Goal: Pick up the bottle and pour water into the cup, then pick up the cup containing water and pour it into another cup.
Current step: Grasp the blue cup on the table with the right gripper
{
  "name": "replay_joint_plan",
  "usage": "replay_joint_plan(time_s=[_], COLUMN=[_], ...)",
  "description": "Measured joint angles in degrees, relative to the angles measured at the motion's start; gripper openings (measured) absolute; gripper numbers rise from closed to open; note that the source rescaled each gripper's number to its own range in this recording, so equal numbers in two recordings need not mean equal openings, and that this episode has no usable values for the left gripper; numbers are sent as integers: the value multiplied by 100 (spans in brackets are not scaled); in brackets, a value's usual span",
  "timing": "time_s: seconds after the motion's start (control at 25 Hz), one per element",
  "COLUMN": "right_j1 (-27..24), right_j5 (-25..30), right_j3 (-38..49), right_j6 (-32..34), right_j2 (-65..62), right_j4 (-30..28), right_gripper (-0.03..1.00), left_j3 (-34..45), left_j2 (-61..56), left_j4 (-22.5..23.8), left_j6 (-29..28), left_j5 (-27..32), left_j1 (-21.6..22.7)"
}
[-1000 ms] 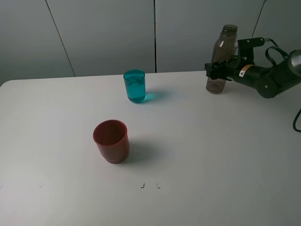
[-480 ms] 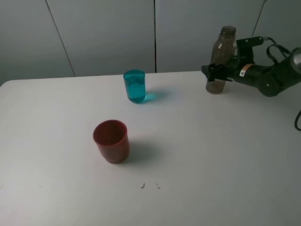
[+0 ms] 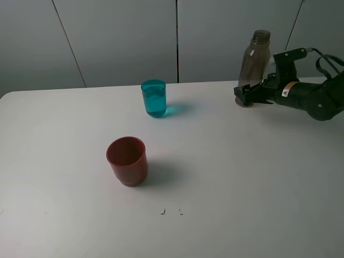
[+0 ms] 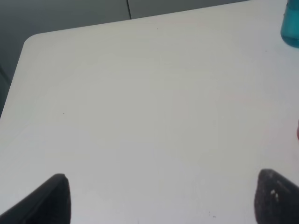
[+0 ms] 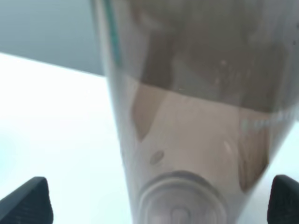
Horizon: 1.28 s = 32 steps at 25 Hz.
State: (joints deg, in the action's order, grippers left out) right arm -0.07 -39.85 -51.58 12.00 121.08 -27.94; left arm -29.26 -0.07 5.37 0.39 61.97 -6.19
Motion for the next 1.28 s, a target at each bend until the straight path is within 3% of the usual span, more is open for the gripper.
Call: replay_joint_plan(time_s=[0.24, 0.4, 0.68, 1.28], right_j1=[0, 58, 755, 2090], right_j5=[21, 21, -79, -134], right_j3=[780, 1206, 1345, -65], right_j6=[-188, -187, -111, -177], right_j2=[-528, -894, -960, -55], right_j4=[-6, -435, -617, -142], right_gripper=[100, 100, 100, 100], left_j3=[0, 0, 0, 0], left_j2=[0, 0, 0, 0], left_j4=[0, 0, 0, 0], left_j6=[0, 0, 0, 0], left_j5=[0, 0, 0, 0], left_j1=[0, 0, 0, 0])
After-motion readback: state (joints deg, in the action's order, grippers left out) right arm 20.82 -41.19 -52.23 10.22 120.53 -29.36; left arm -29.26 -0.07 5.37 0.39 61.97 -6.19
